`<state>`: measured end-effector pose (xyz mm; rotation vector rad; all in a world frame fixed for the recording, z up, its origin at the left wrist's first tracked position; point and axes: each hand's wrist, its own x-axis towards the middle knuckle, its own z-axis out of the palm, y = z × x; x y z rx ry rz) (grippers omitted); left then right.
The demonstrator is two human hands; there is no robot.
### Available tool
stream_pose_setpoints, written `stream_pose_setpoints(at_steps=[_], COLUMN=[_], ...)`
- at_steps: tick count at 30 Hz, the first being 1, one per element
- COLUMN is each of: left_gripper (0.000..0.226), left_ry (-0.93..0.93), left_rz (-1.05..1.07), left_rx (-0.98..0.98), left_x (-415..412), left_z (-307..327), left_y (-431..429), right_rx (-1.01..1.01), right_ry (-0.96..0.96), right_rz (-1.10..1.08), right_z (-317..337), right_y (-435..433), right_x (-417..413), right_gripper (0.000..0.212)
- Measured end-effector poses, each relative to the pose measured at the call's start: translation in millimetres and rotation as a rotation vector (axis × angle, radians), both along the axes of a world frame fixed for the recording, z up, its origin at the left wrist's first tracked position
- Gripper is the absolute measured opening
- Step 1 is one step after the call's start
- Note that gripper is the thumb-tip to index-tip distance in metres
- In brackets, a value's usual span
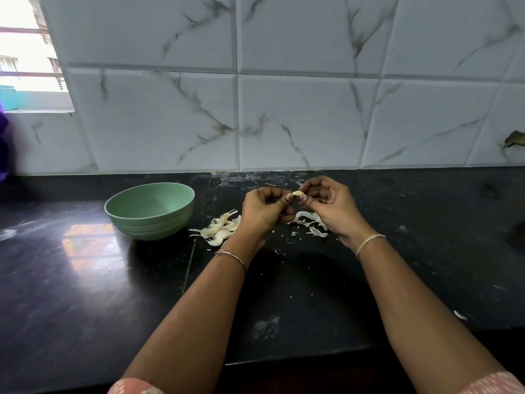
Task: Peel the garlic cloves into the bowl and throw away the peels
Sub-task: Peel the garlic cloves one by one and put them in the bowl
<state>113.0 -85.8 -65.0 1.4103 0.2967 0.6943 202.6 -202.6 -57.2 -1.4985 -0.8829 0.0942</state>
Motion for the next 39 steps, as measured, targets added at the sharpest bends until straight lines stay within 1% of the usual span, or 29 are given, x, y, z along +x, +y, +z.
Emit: stream_pose_setpoints(at_steps=[3, 6, 11, 14, 16, 20, 24, 26, 29, 32, 34, 36, 39], left_gripper=[0.005, 0.004, 0.004, 0.004, 0.003, 0.010, 0.007, 0.008, 0.009, 0.014, 0.015, 0.014, 0.012], left_ry=[0.034, 0.083, 0.147, 0.183, 0.204, 0.264, 0.261, 0.220, 0.147, 0.095, 0.075, 0.094, 0.181], left_rz=[0.061, 0.170, 0.211, 0.275, 0.319, 0.399, 0.405, 0.367, 0.261, 0.134, 0.088, 0.066, 0.053], left_rx=[0.079, 0.256, 0.452, 0.610, 0.672, 0.782, 0.743, 0.663, 0.431, 0.123, 0.015, 0.007, 0.125], left_x=[1, 3, 5, 3, 2, 1, 3, 4, 5, 4, 3, 4, 6], left_z=[0, 0, -2, -2, -1, -1, -1, -1, 1, 3, 3, 2, -1], left_y=[0, 0, -5, -5, -3, -4, -7, -6, -4, -3, 0, 1, -2], right_rx=[-0.001, 0.007, -0.007, -0.027, -0.044, -0.074, -0.049, -0.012, 0.055, 0.110, 0.114, 0.123, 0.147], right_ry=[0.010, 0.031, -0.048, -0.052, -0.072, -0.101, -0.059, 0.004, 0.107, 0.210, 0.242, 0.263, 0.309], right_rz=[-0.005, -0.016, -0.147, -0.163, -0.164, -0.182, -0.175, -0.132, -0.053, 0.027, 0.049, 0.051, 0.030], right_z=[1, 2, 1, 1, 0, 0, 1, 2, 3, 5, 6, 7, 10], right_y=[1, 0, 1, 2, 2, 4, 3, 2, 0, 0, 0, 0, -1], right_x=[-1, -4, -6, -9, -9, -9, -8, -9, -13, -13, -13, -12, -10], right_gripper=[0.021, 0.019, 0.012, 0.007, 0.007, 0.008, 0.008, 0.008, 0.009, 0.008, 0.008, 0.006, 0.004])
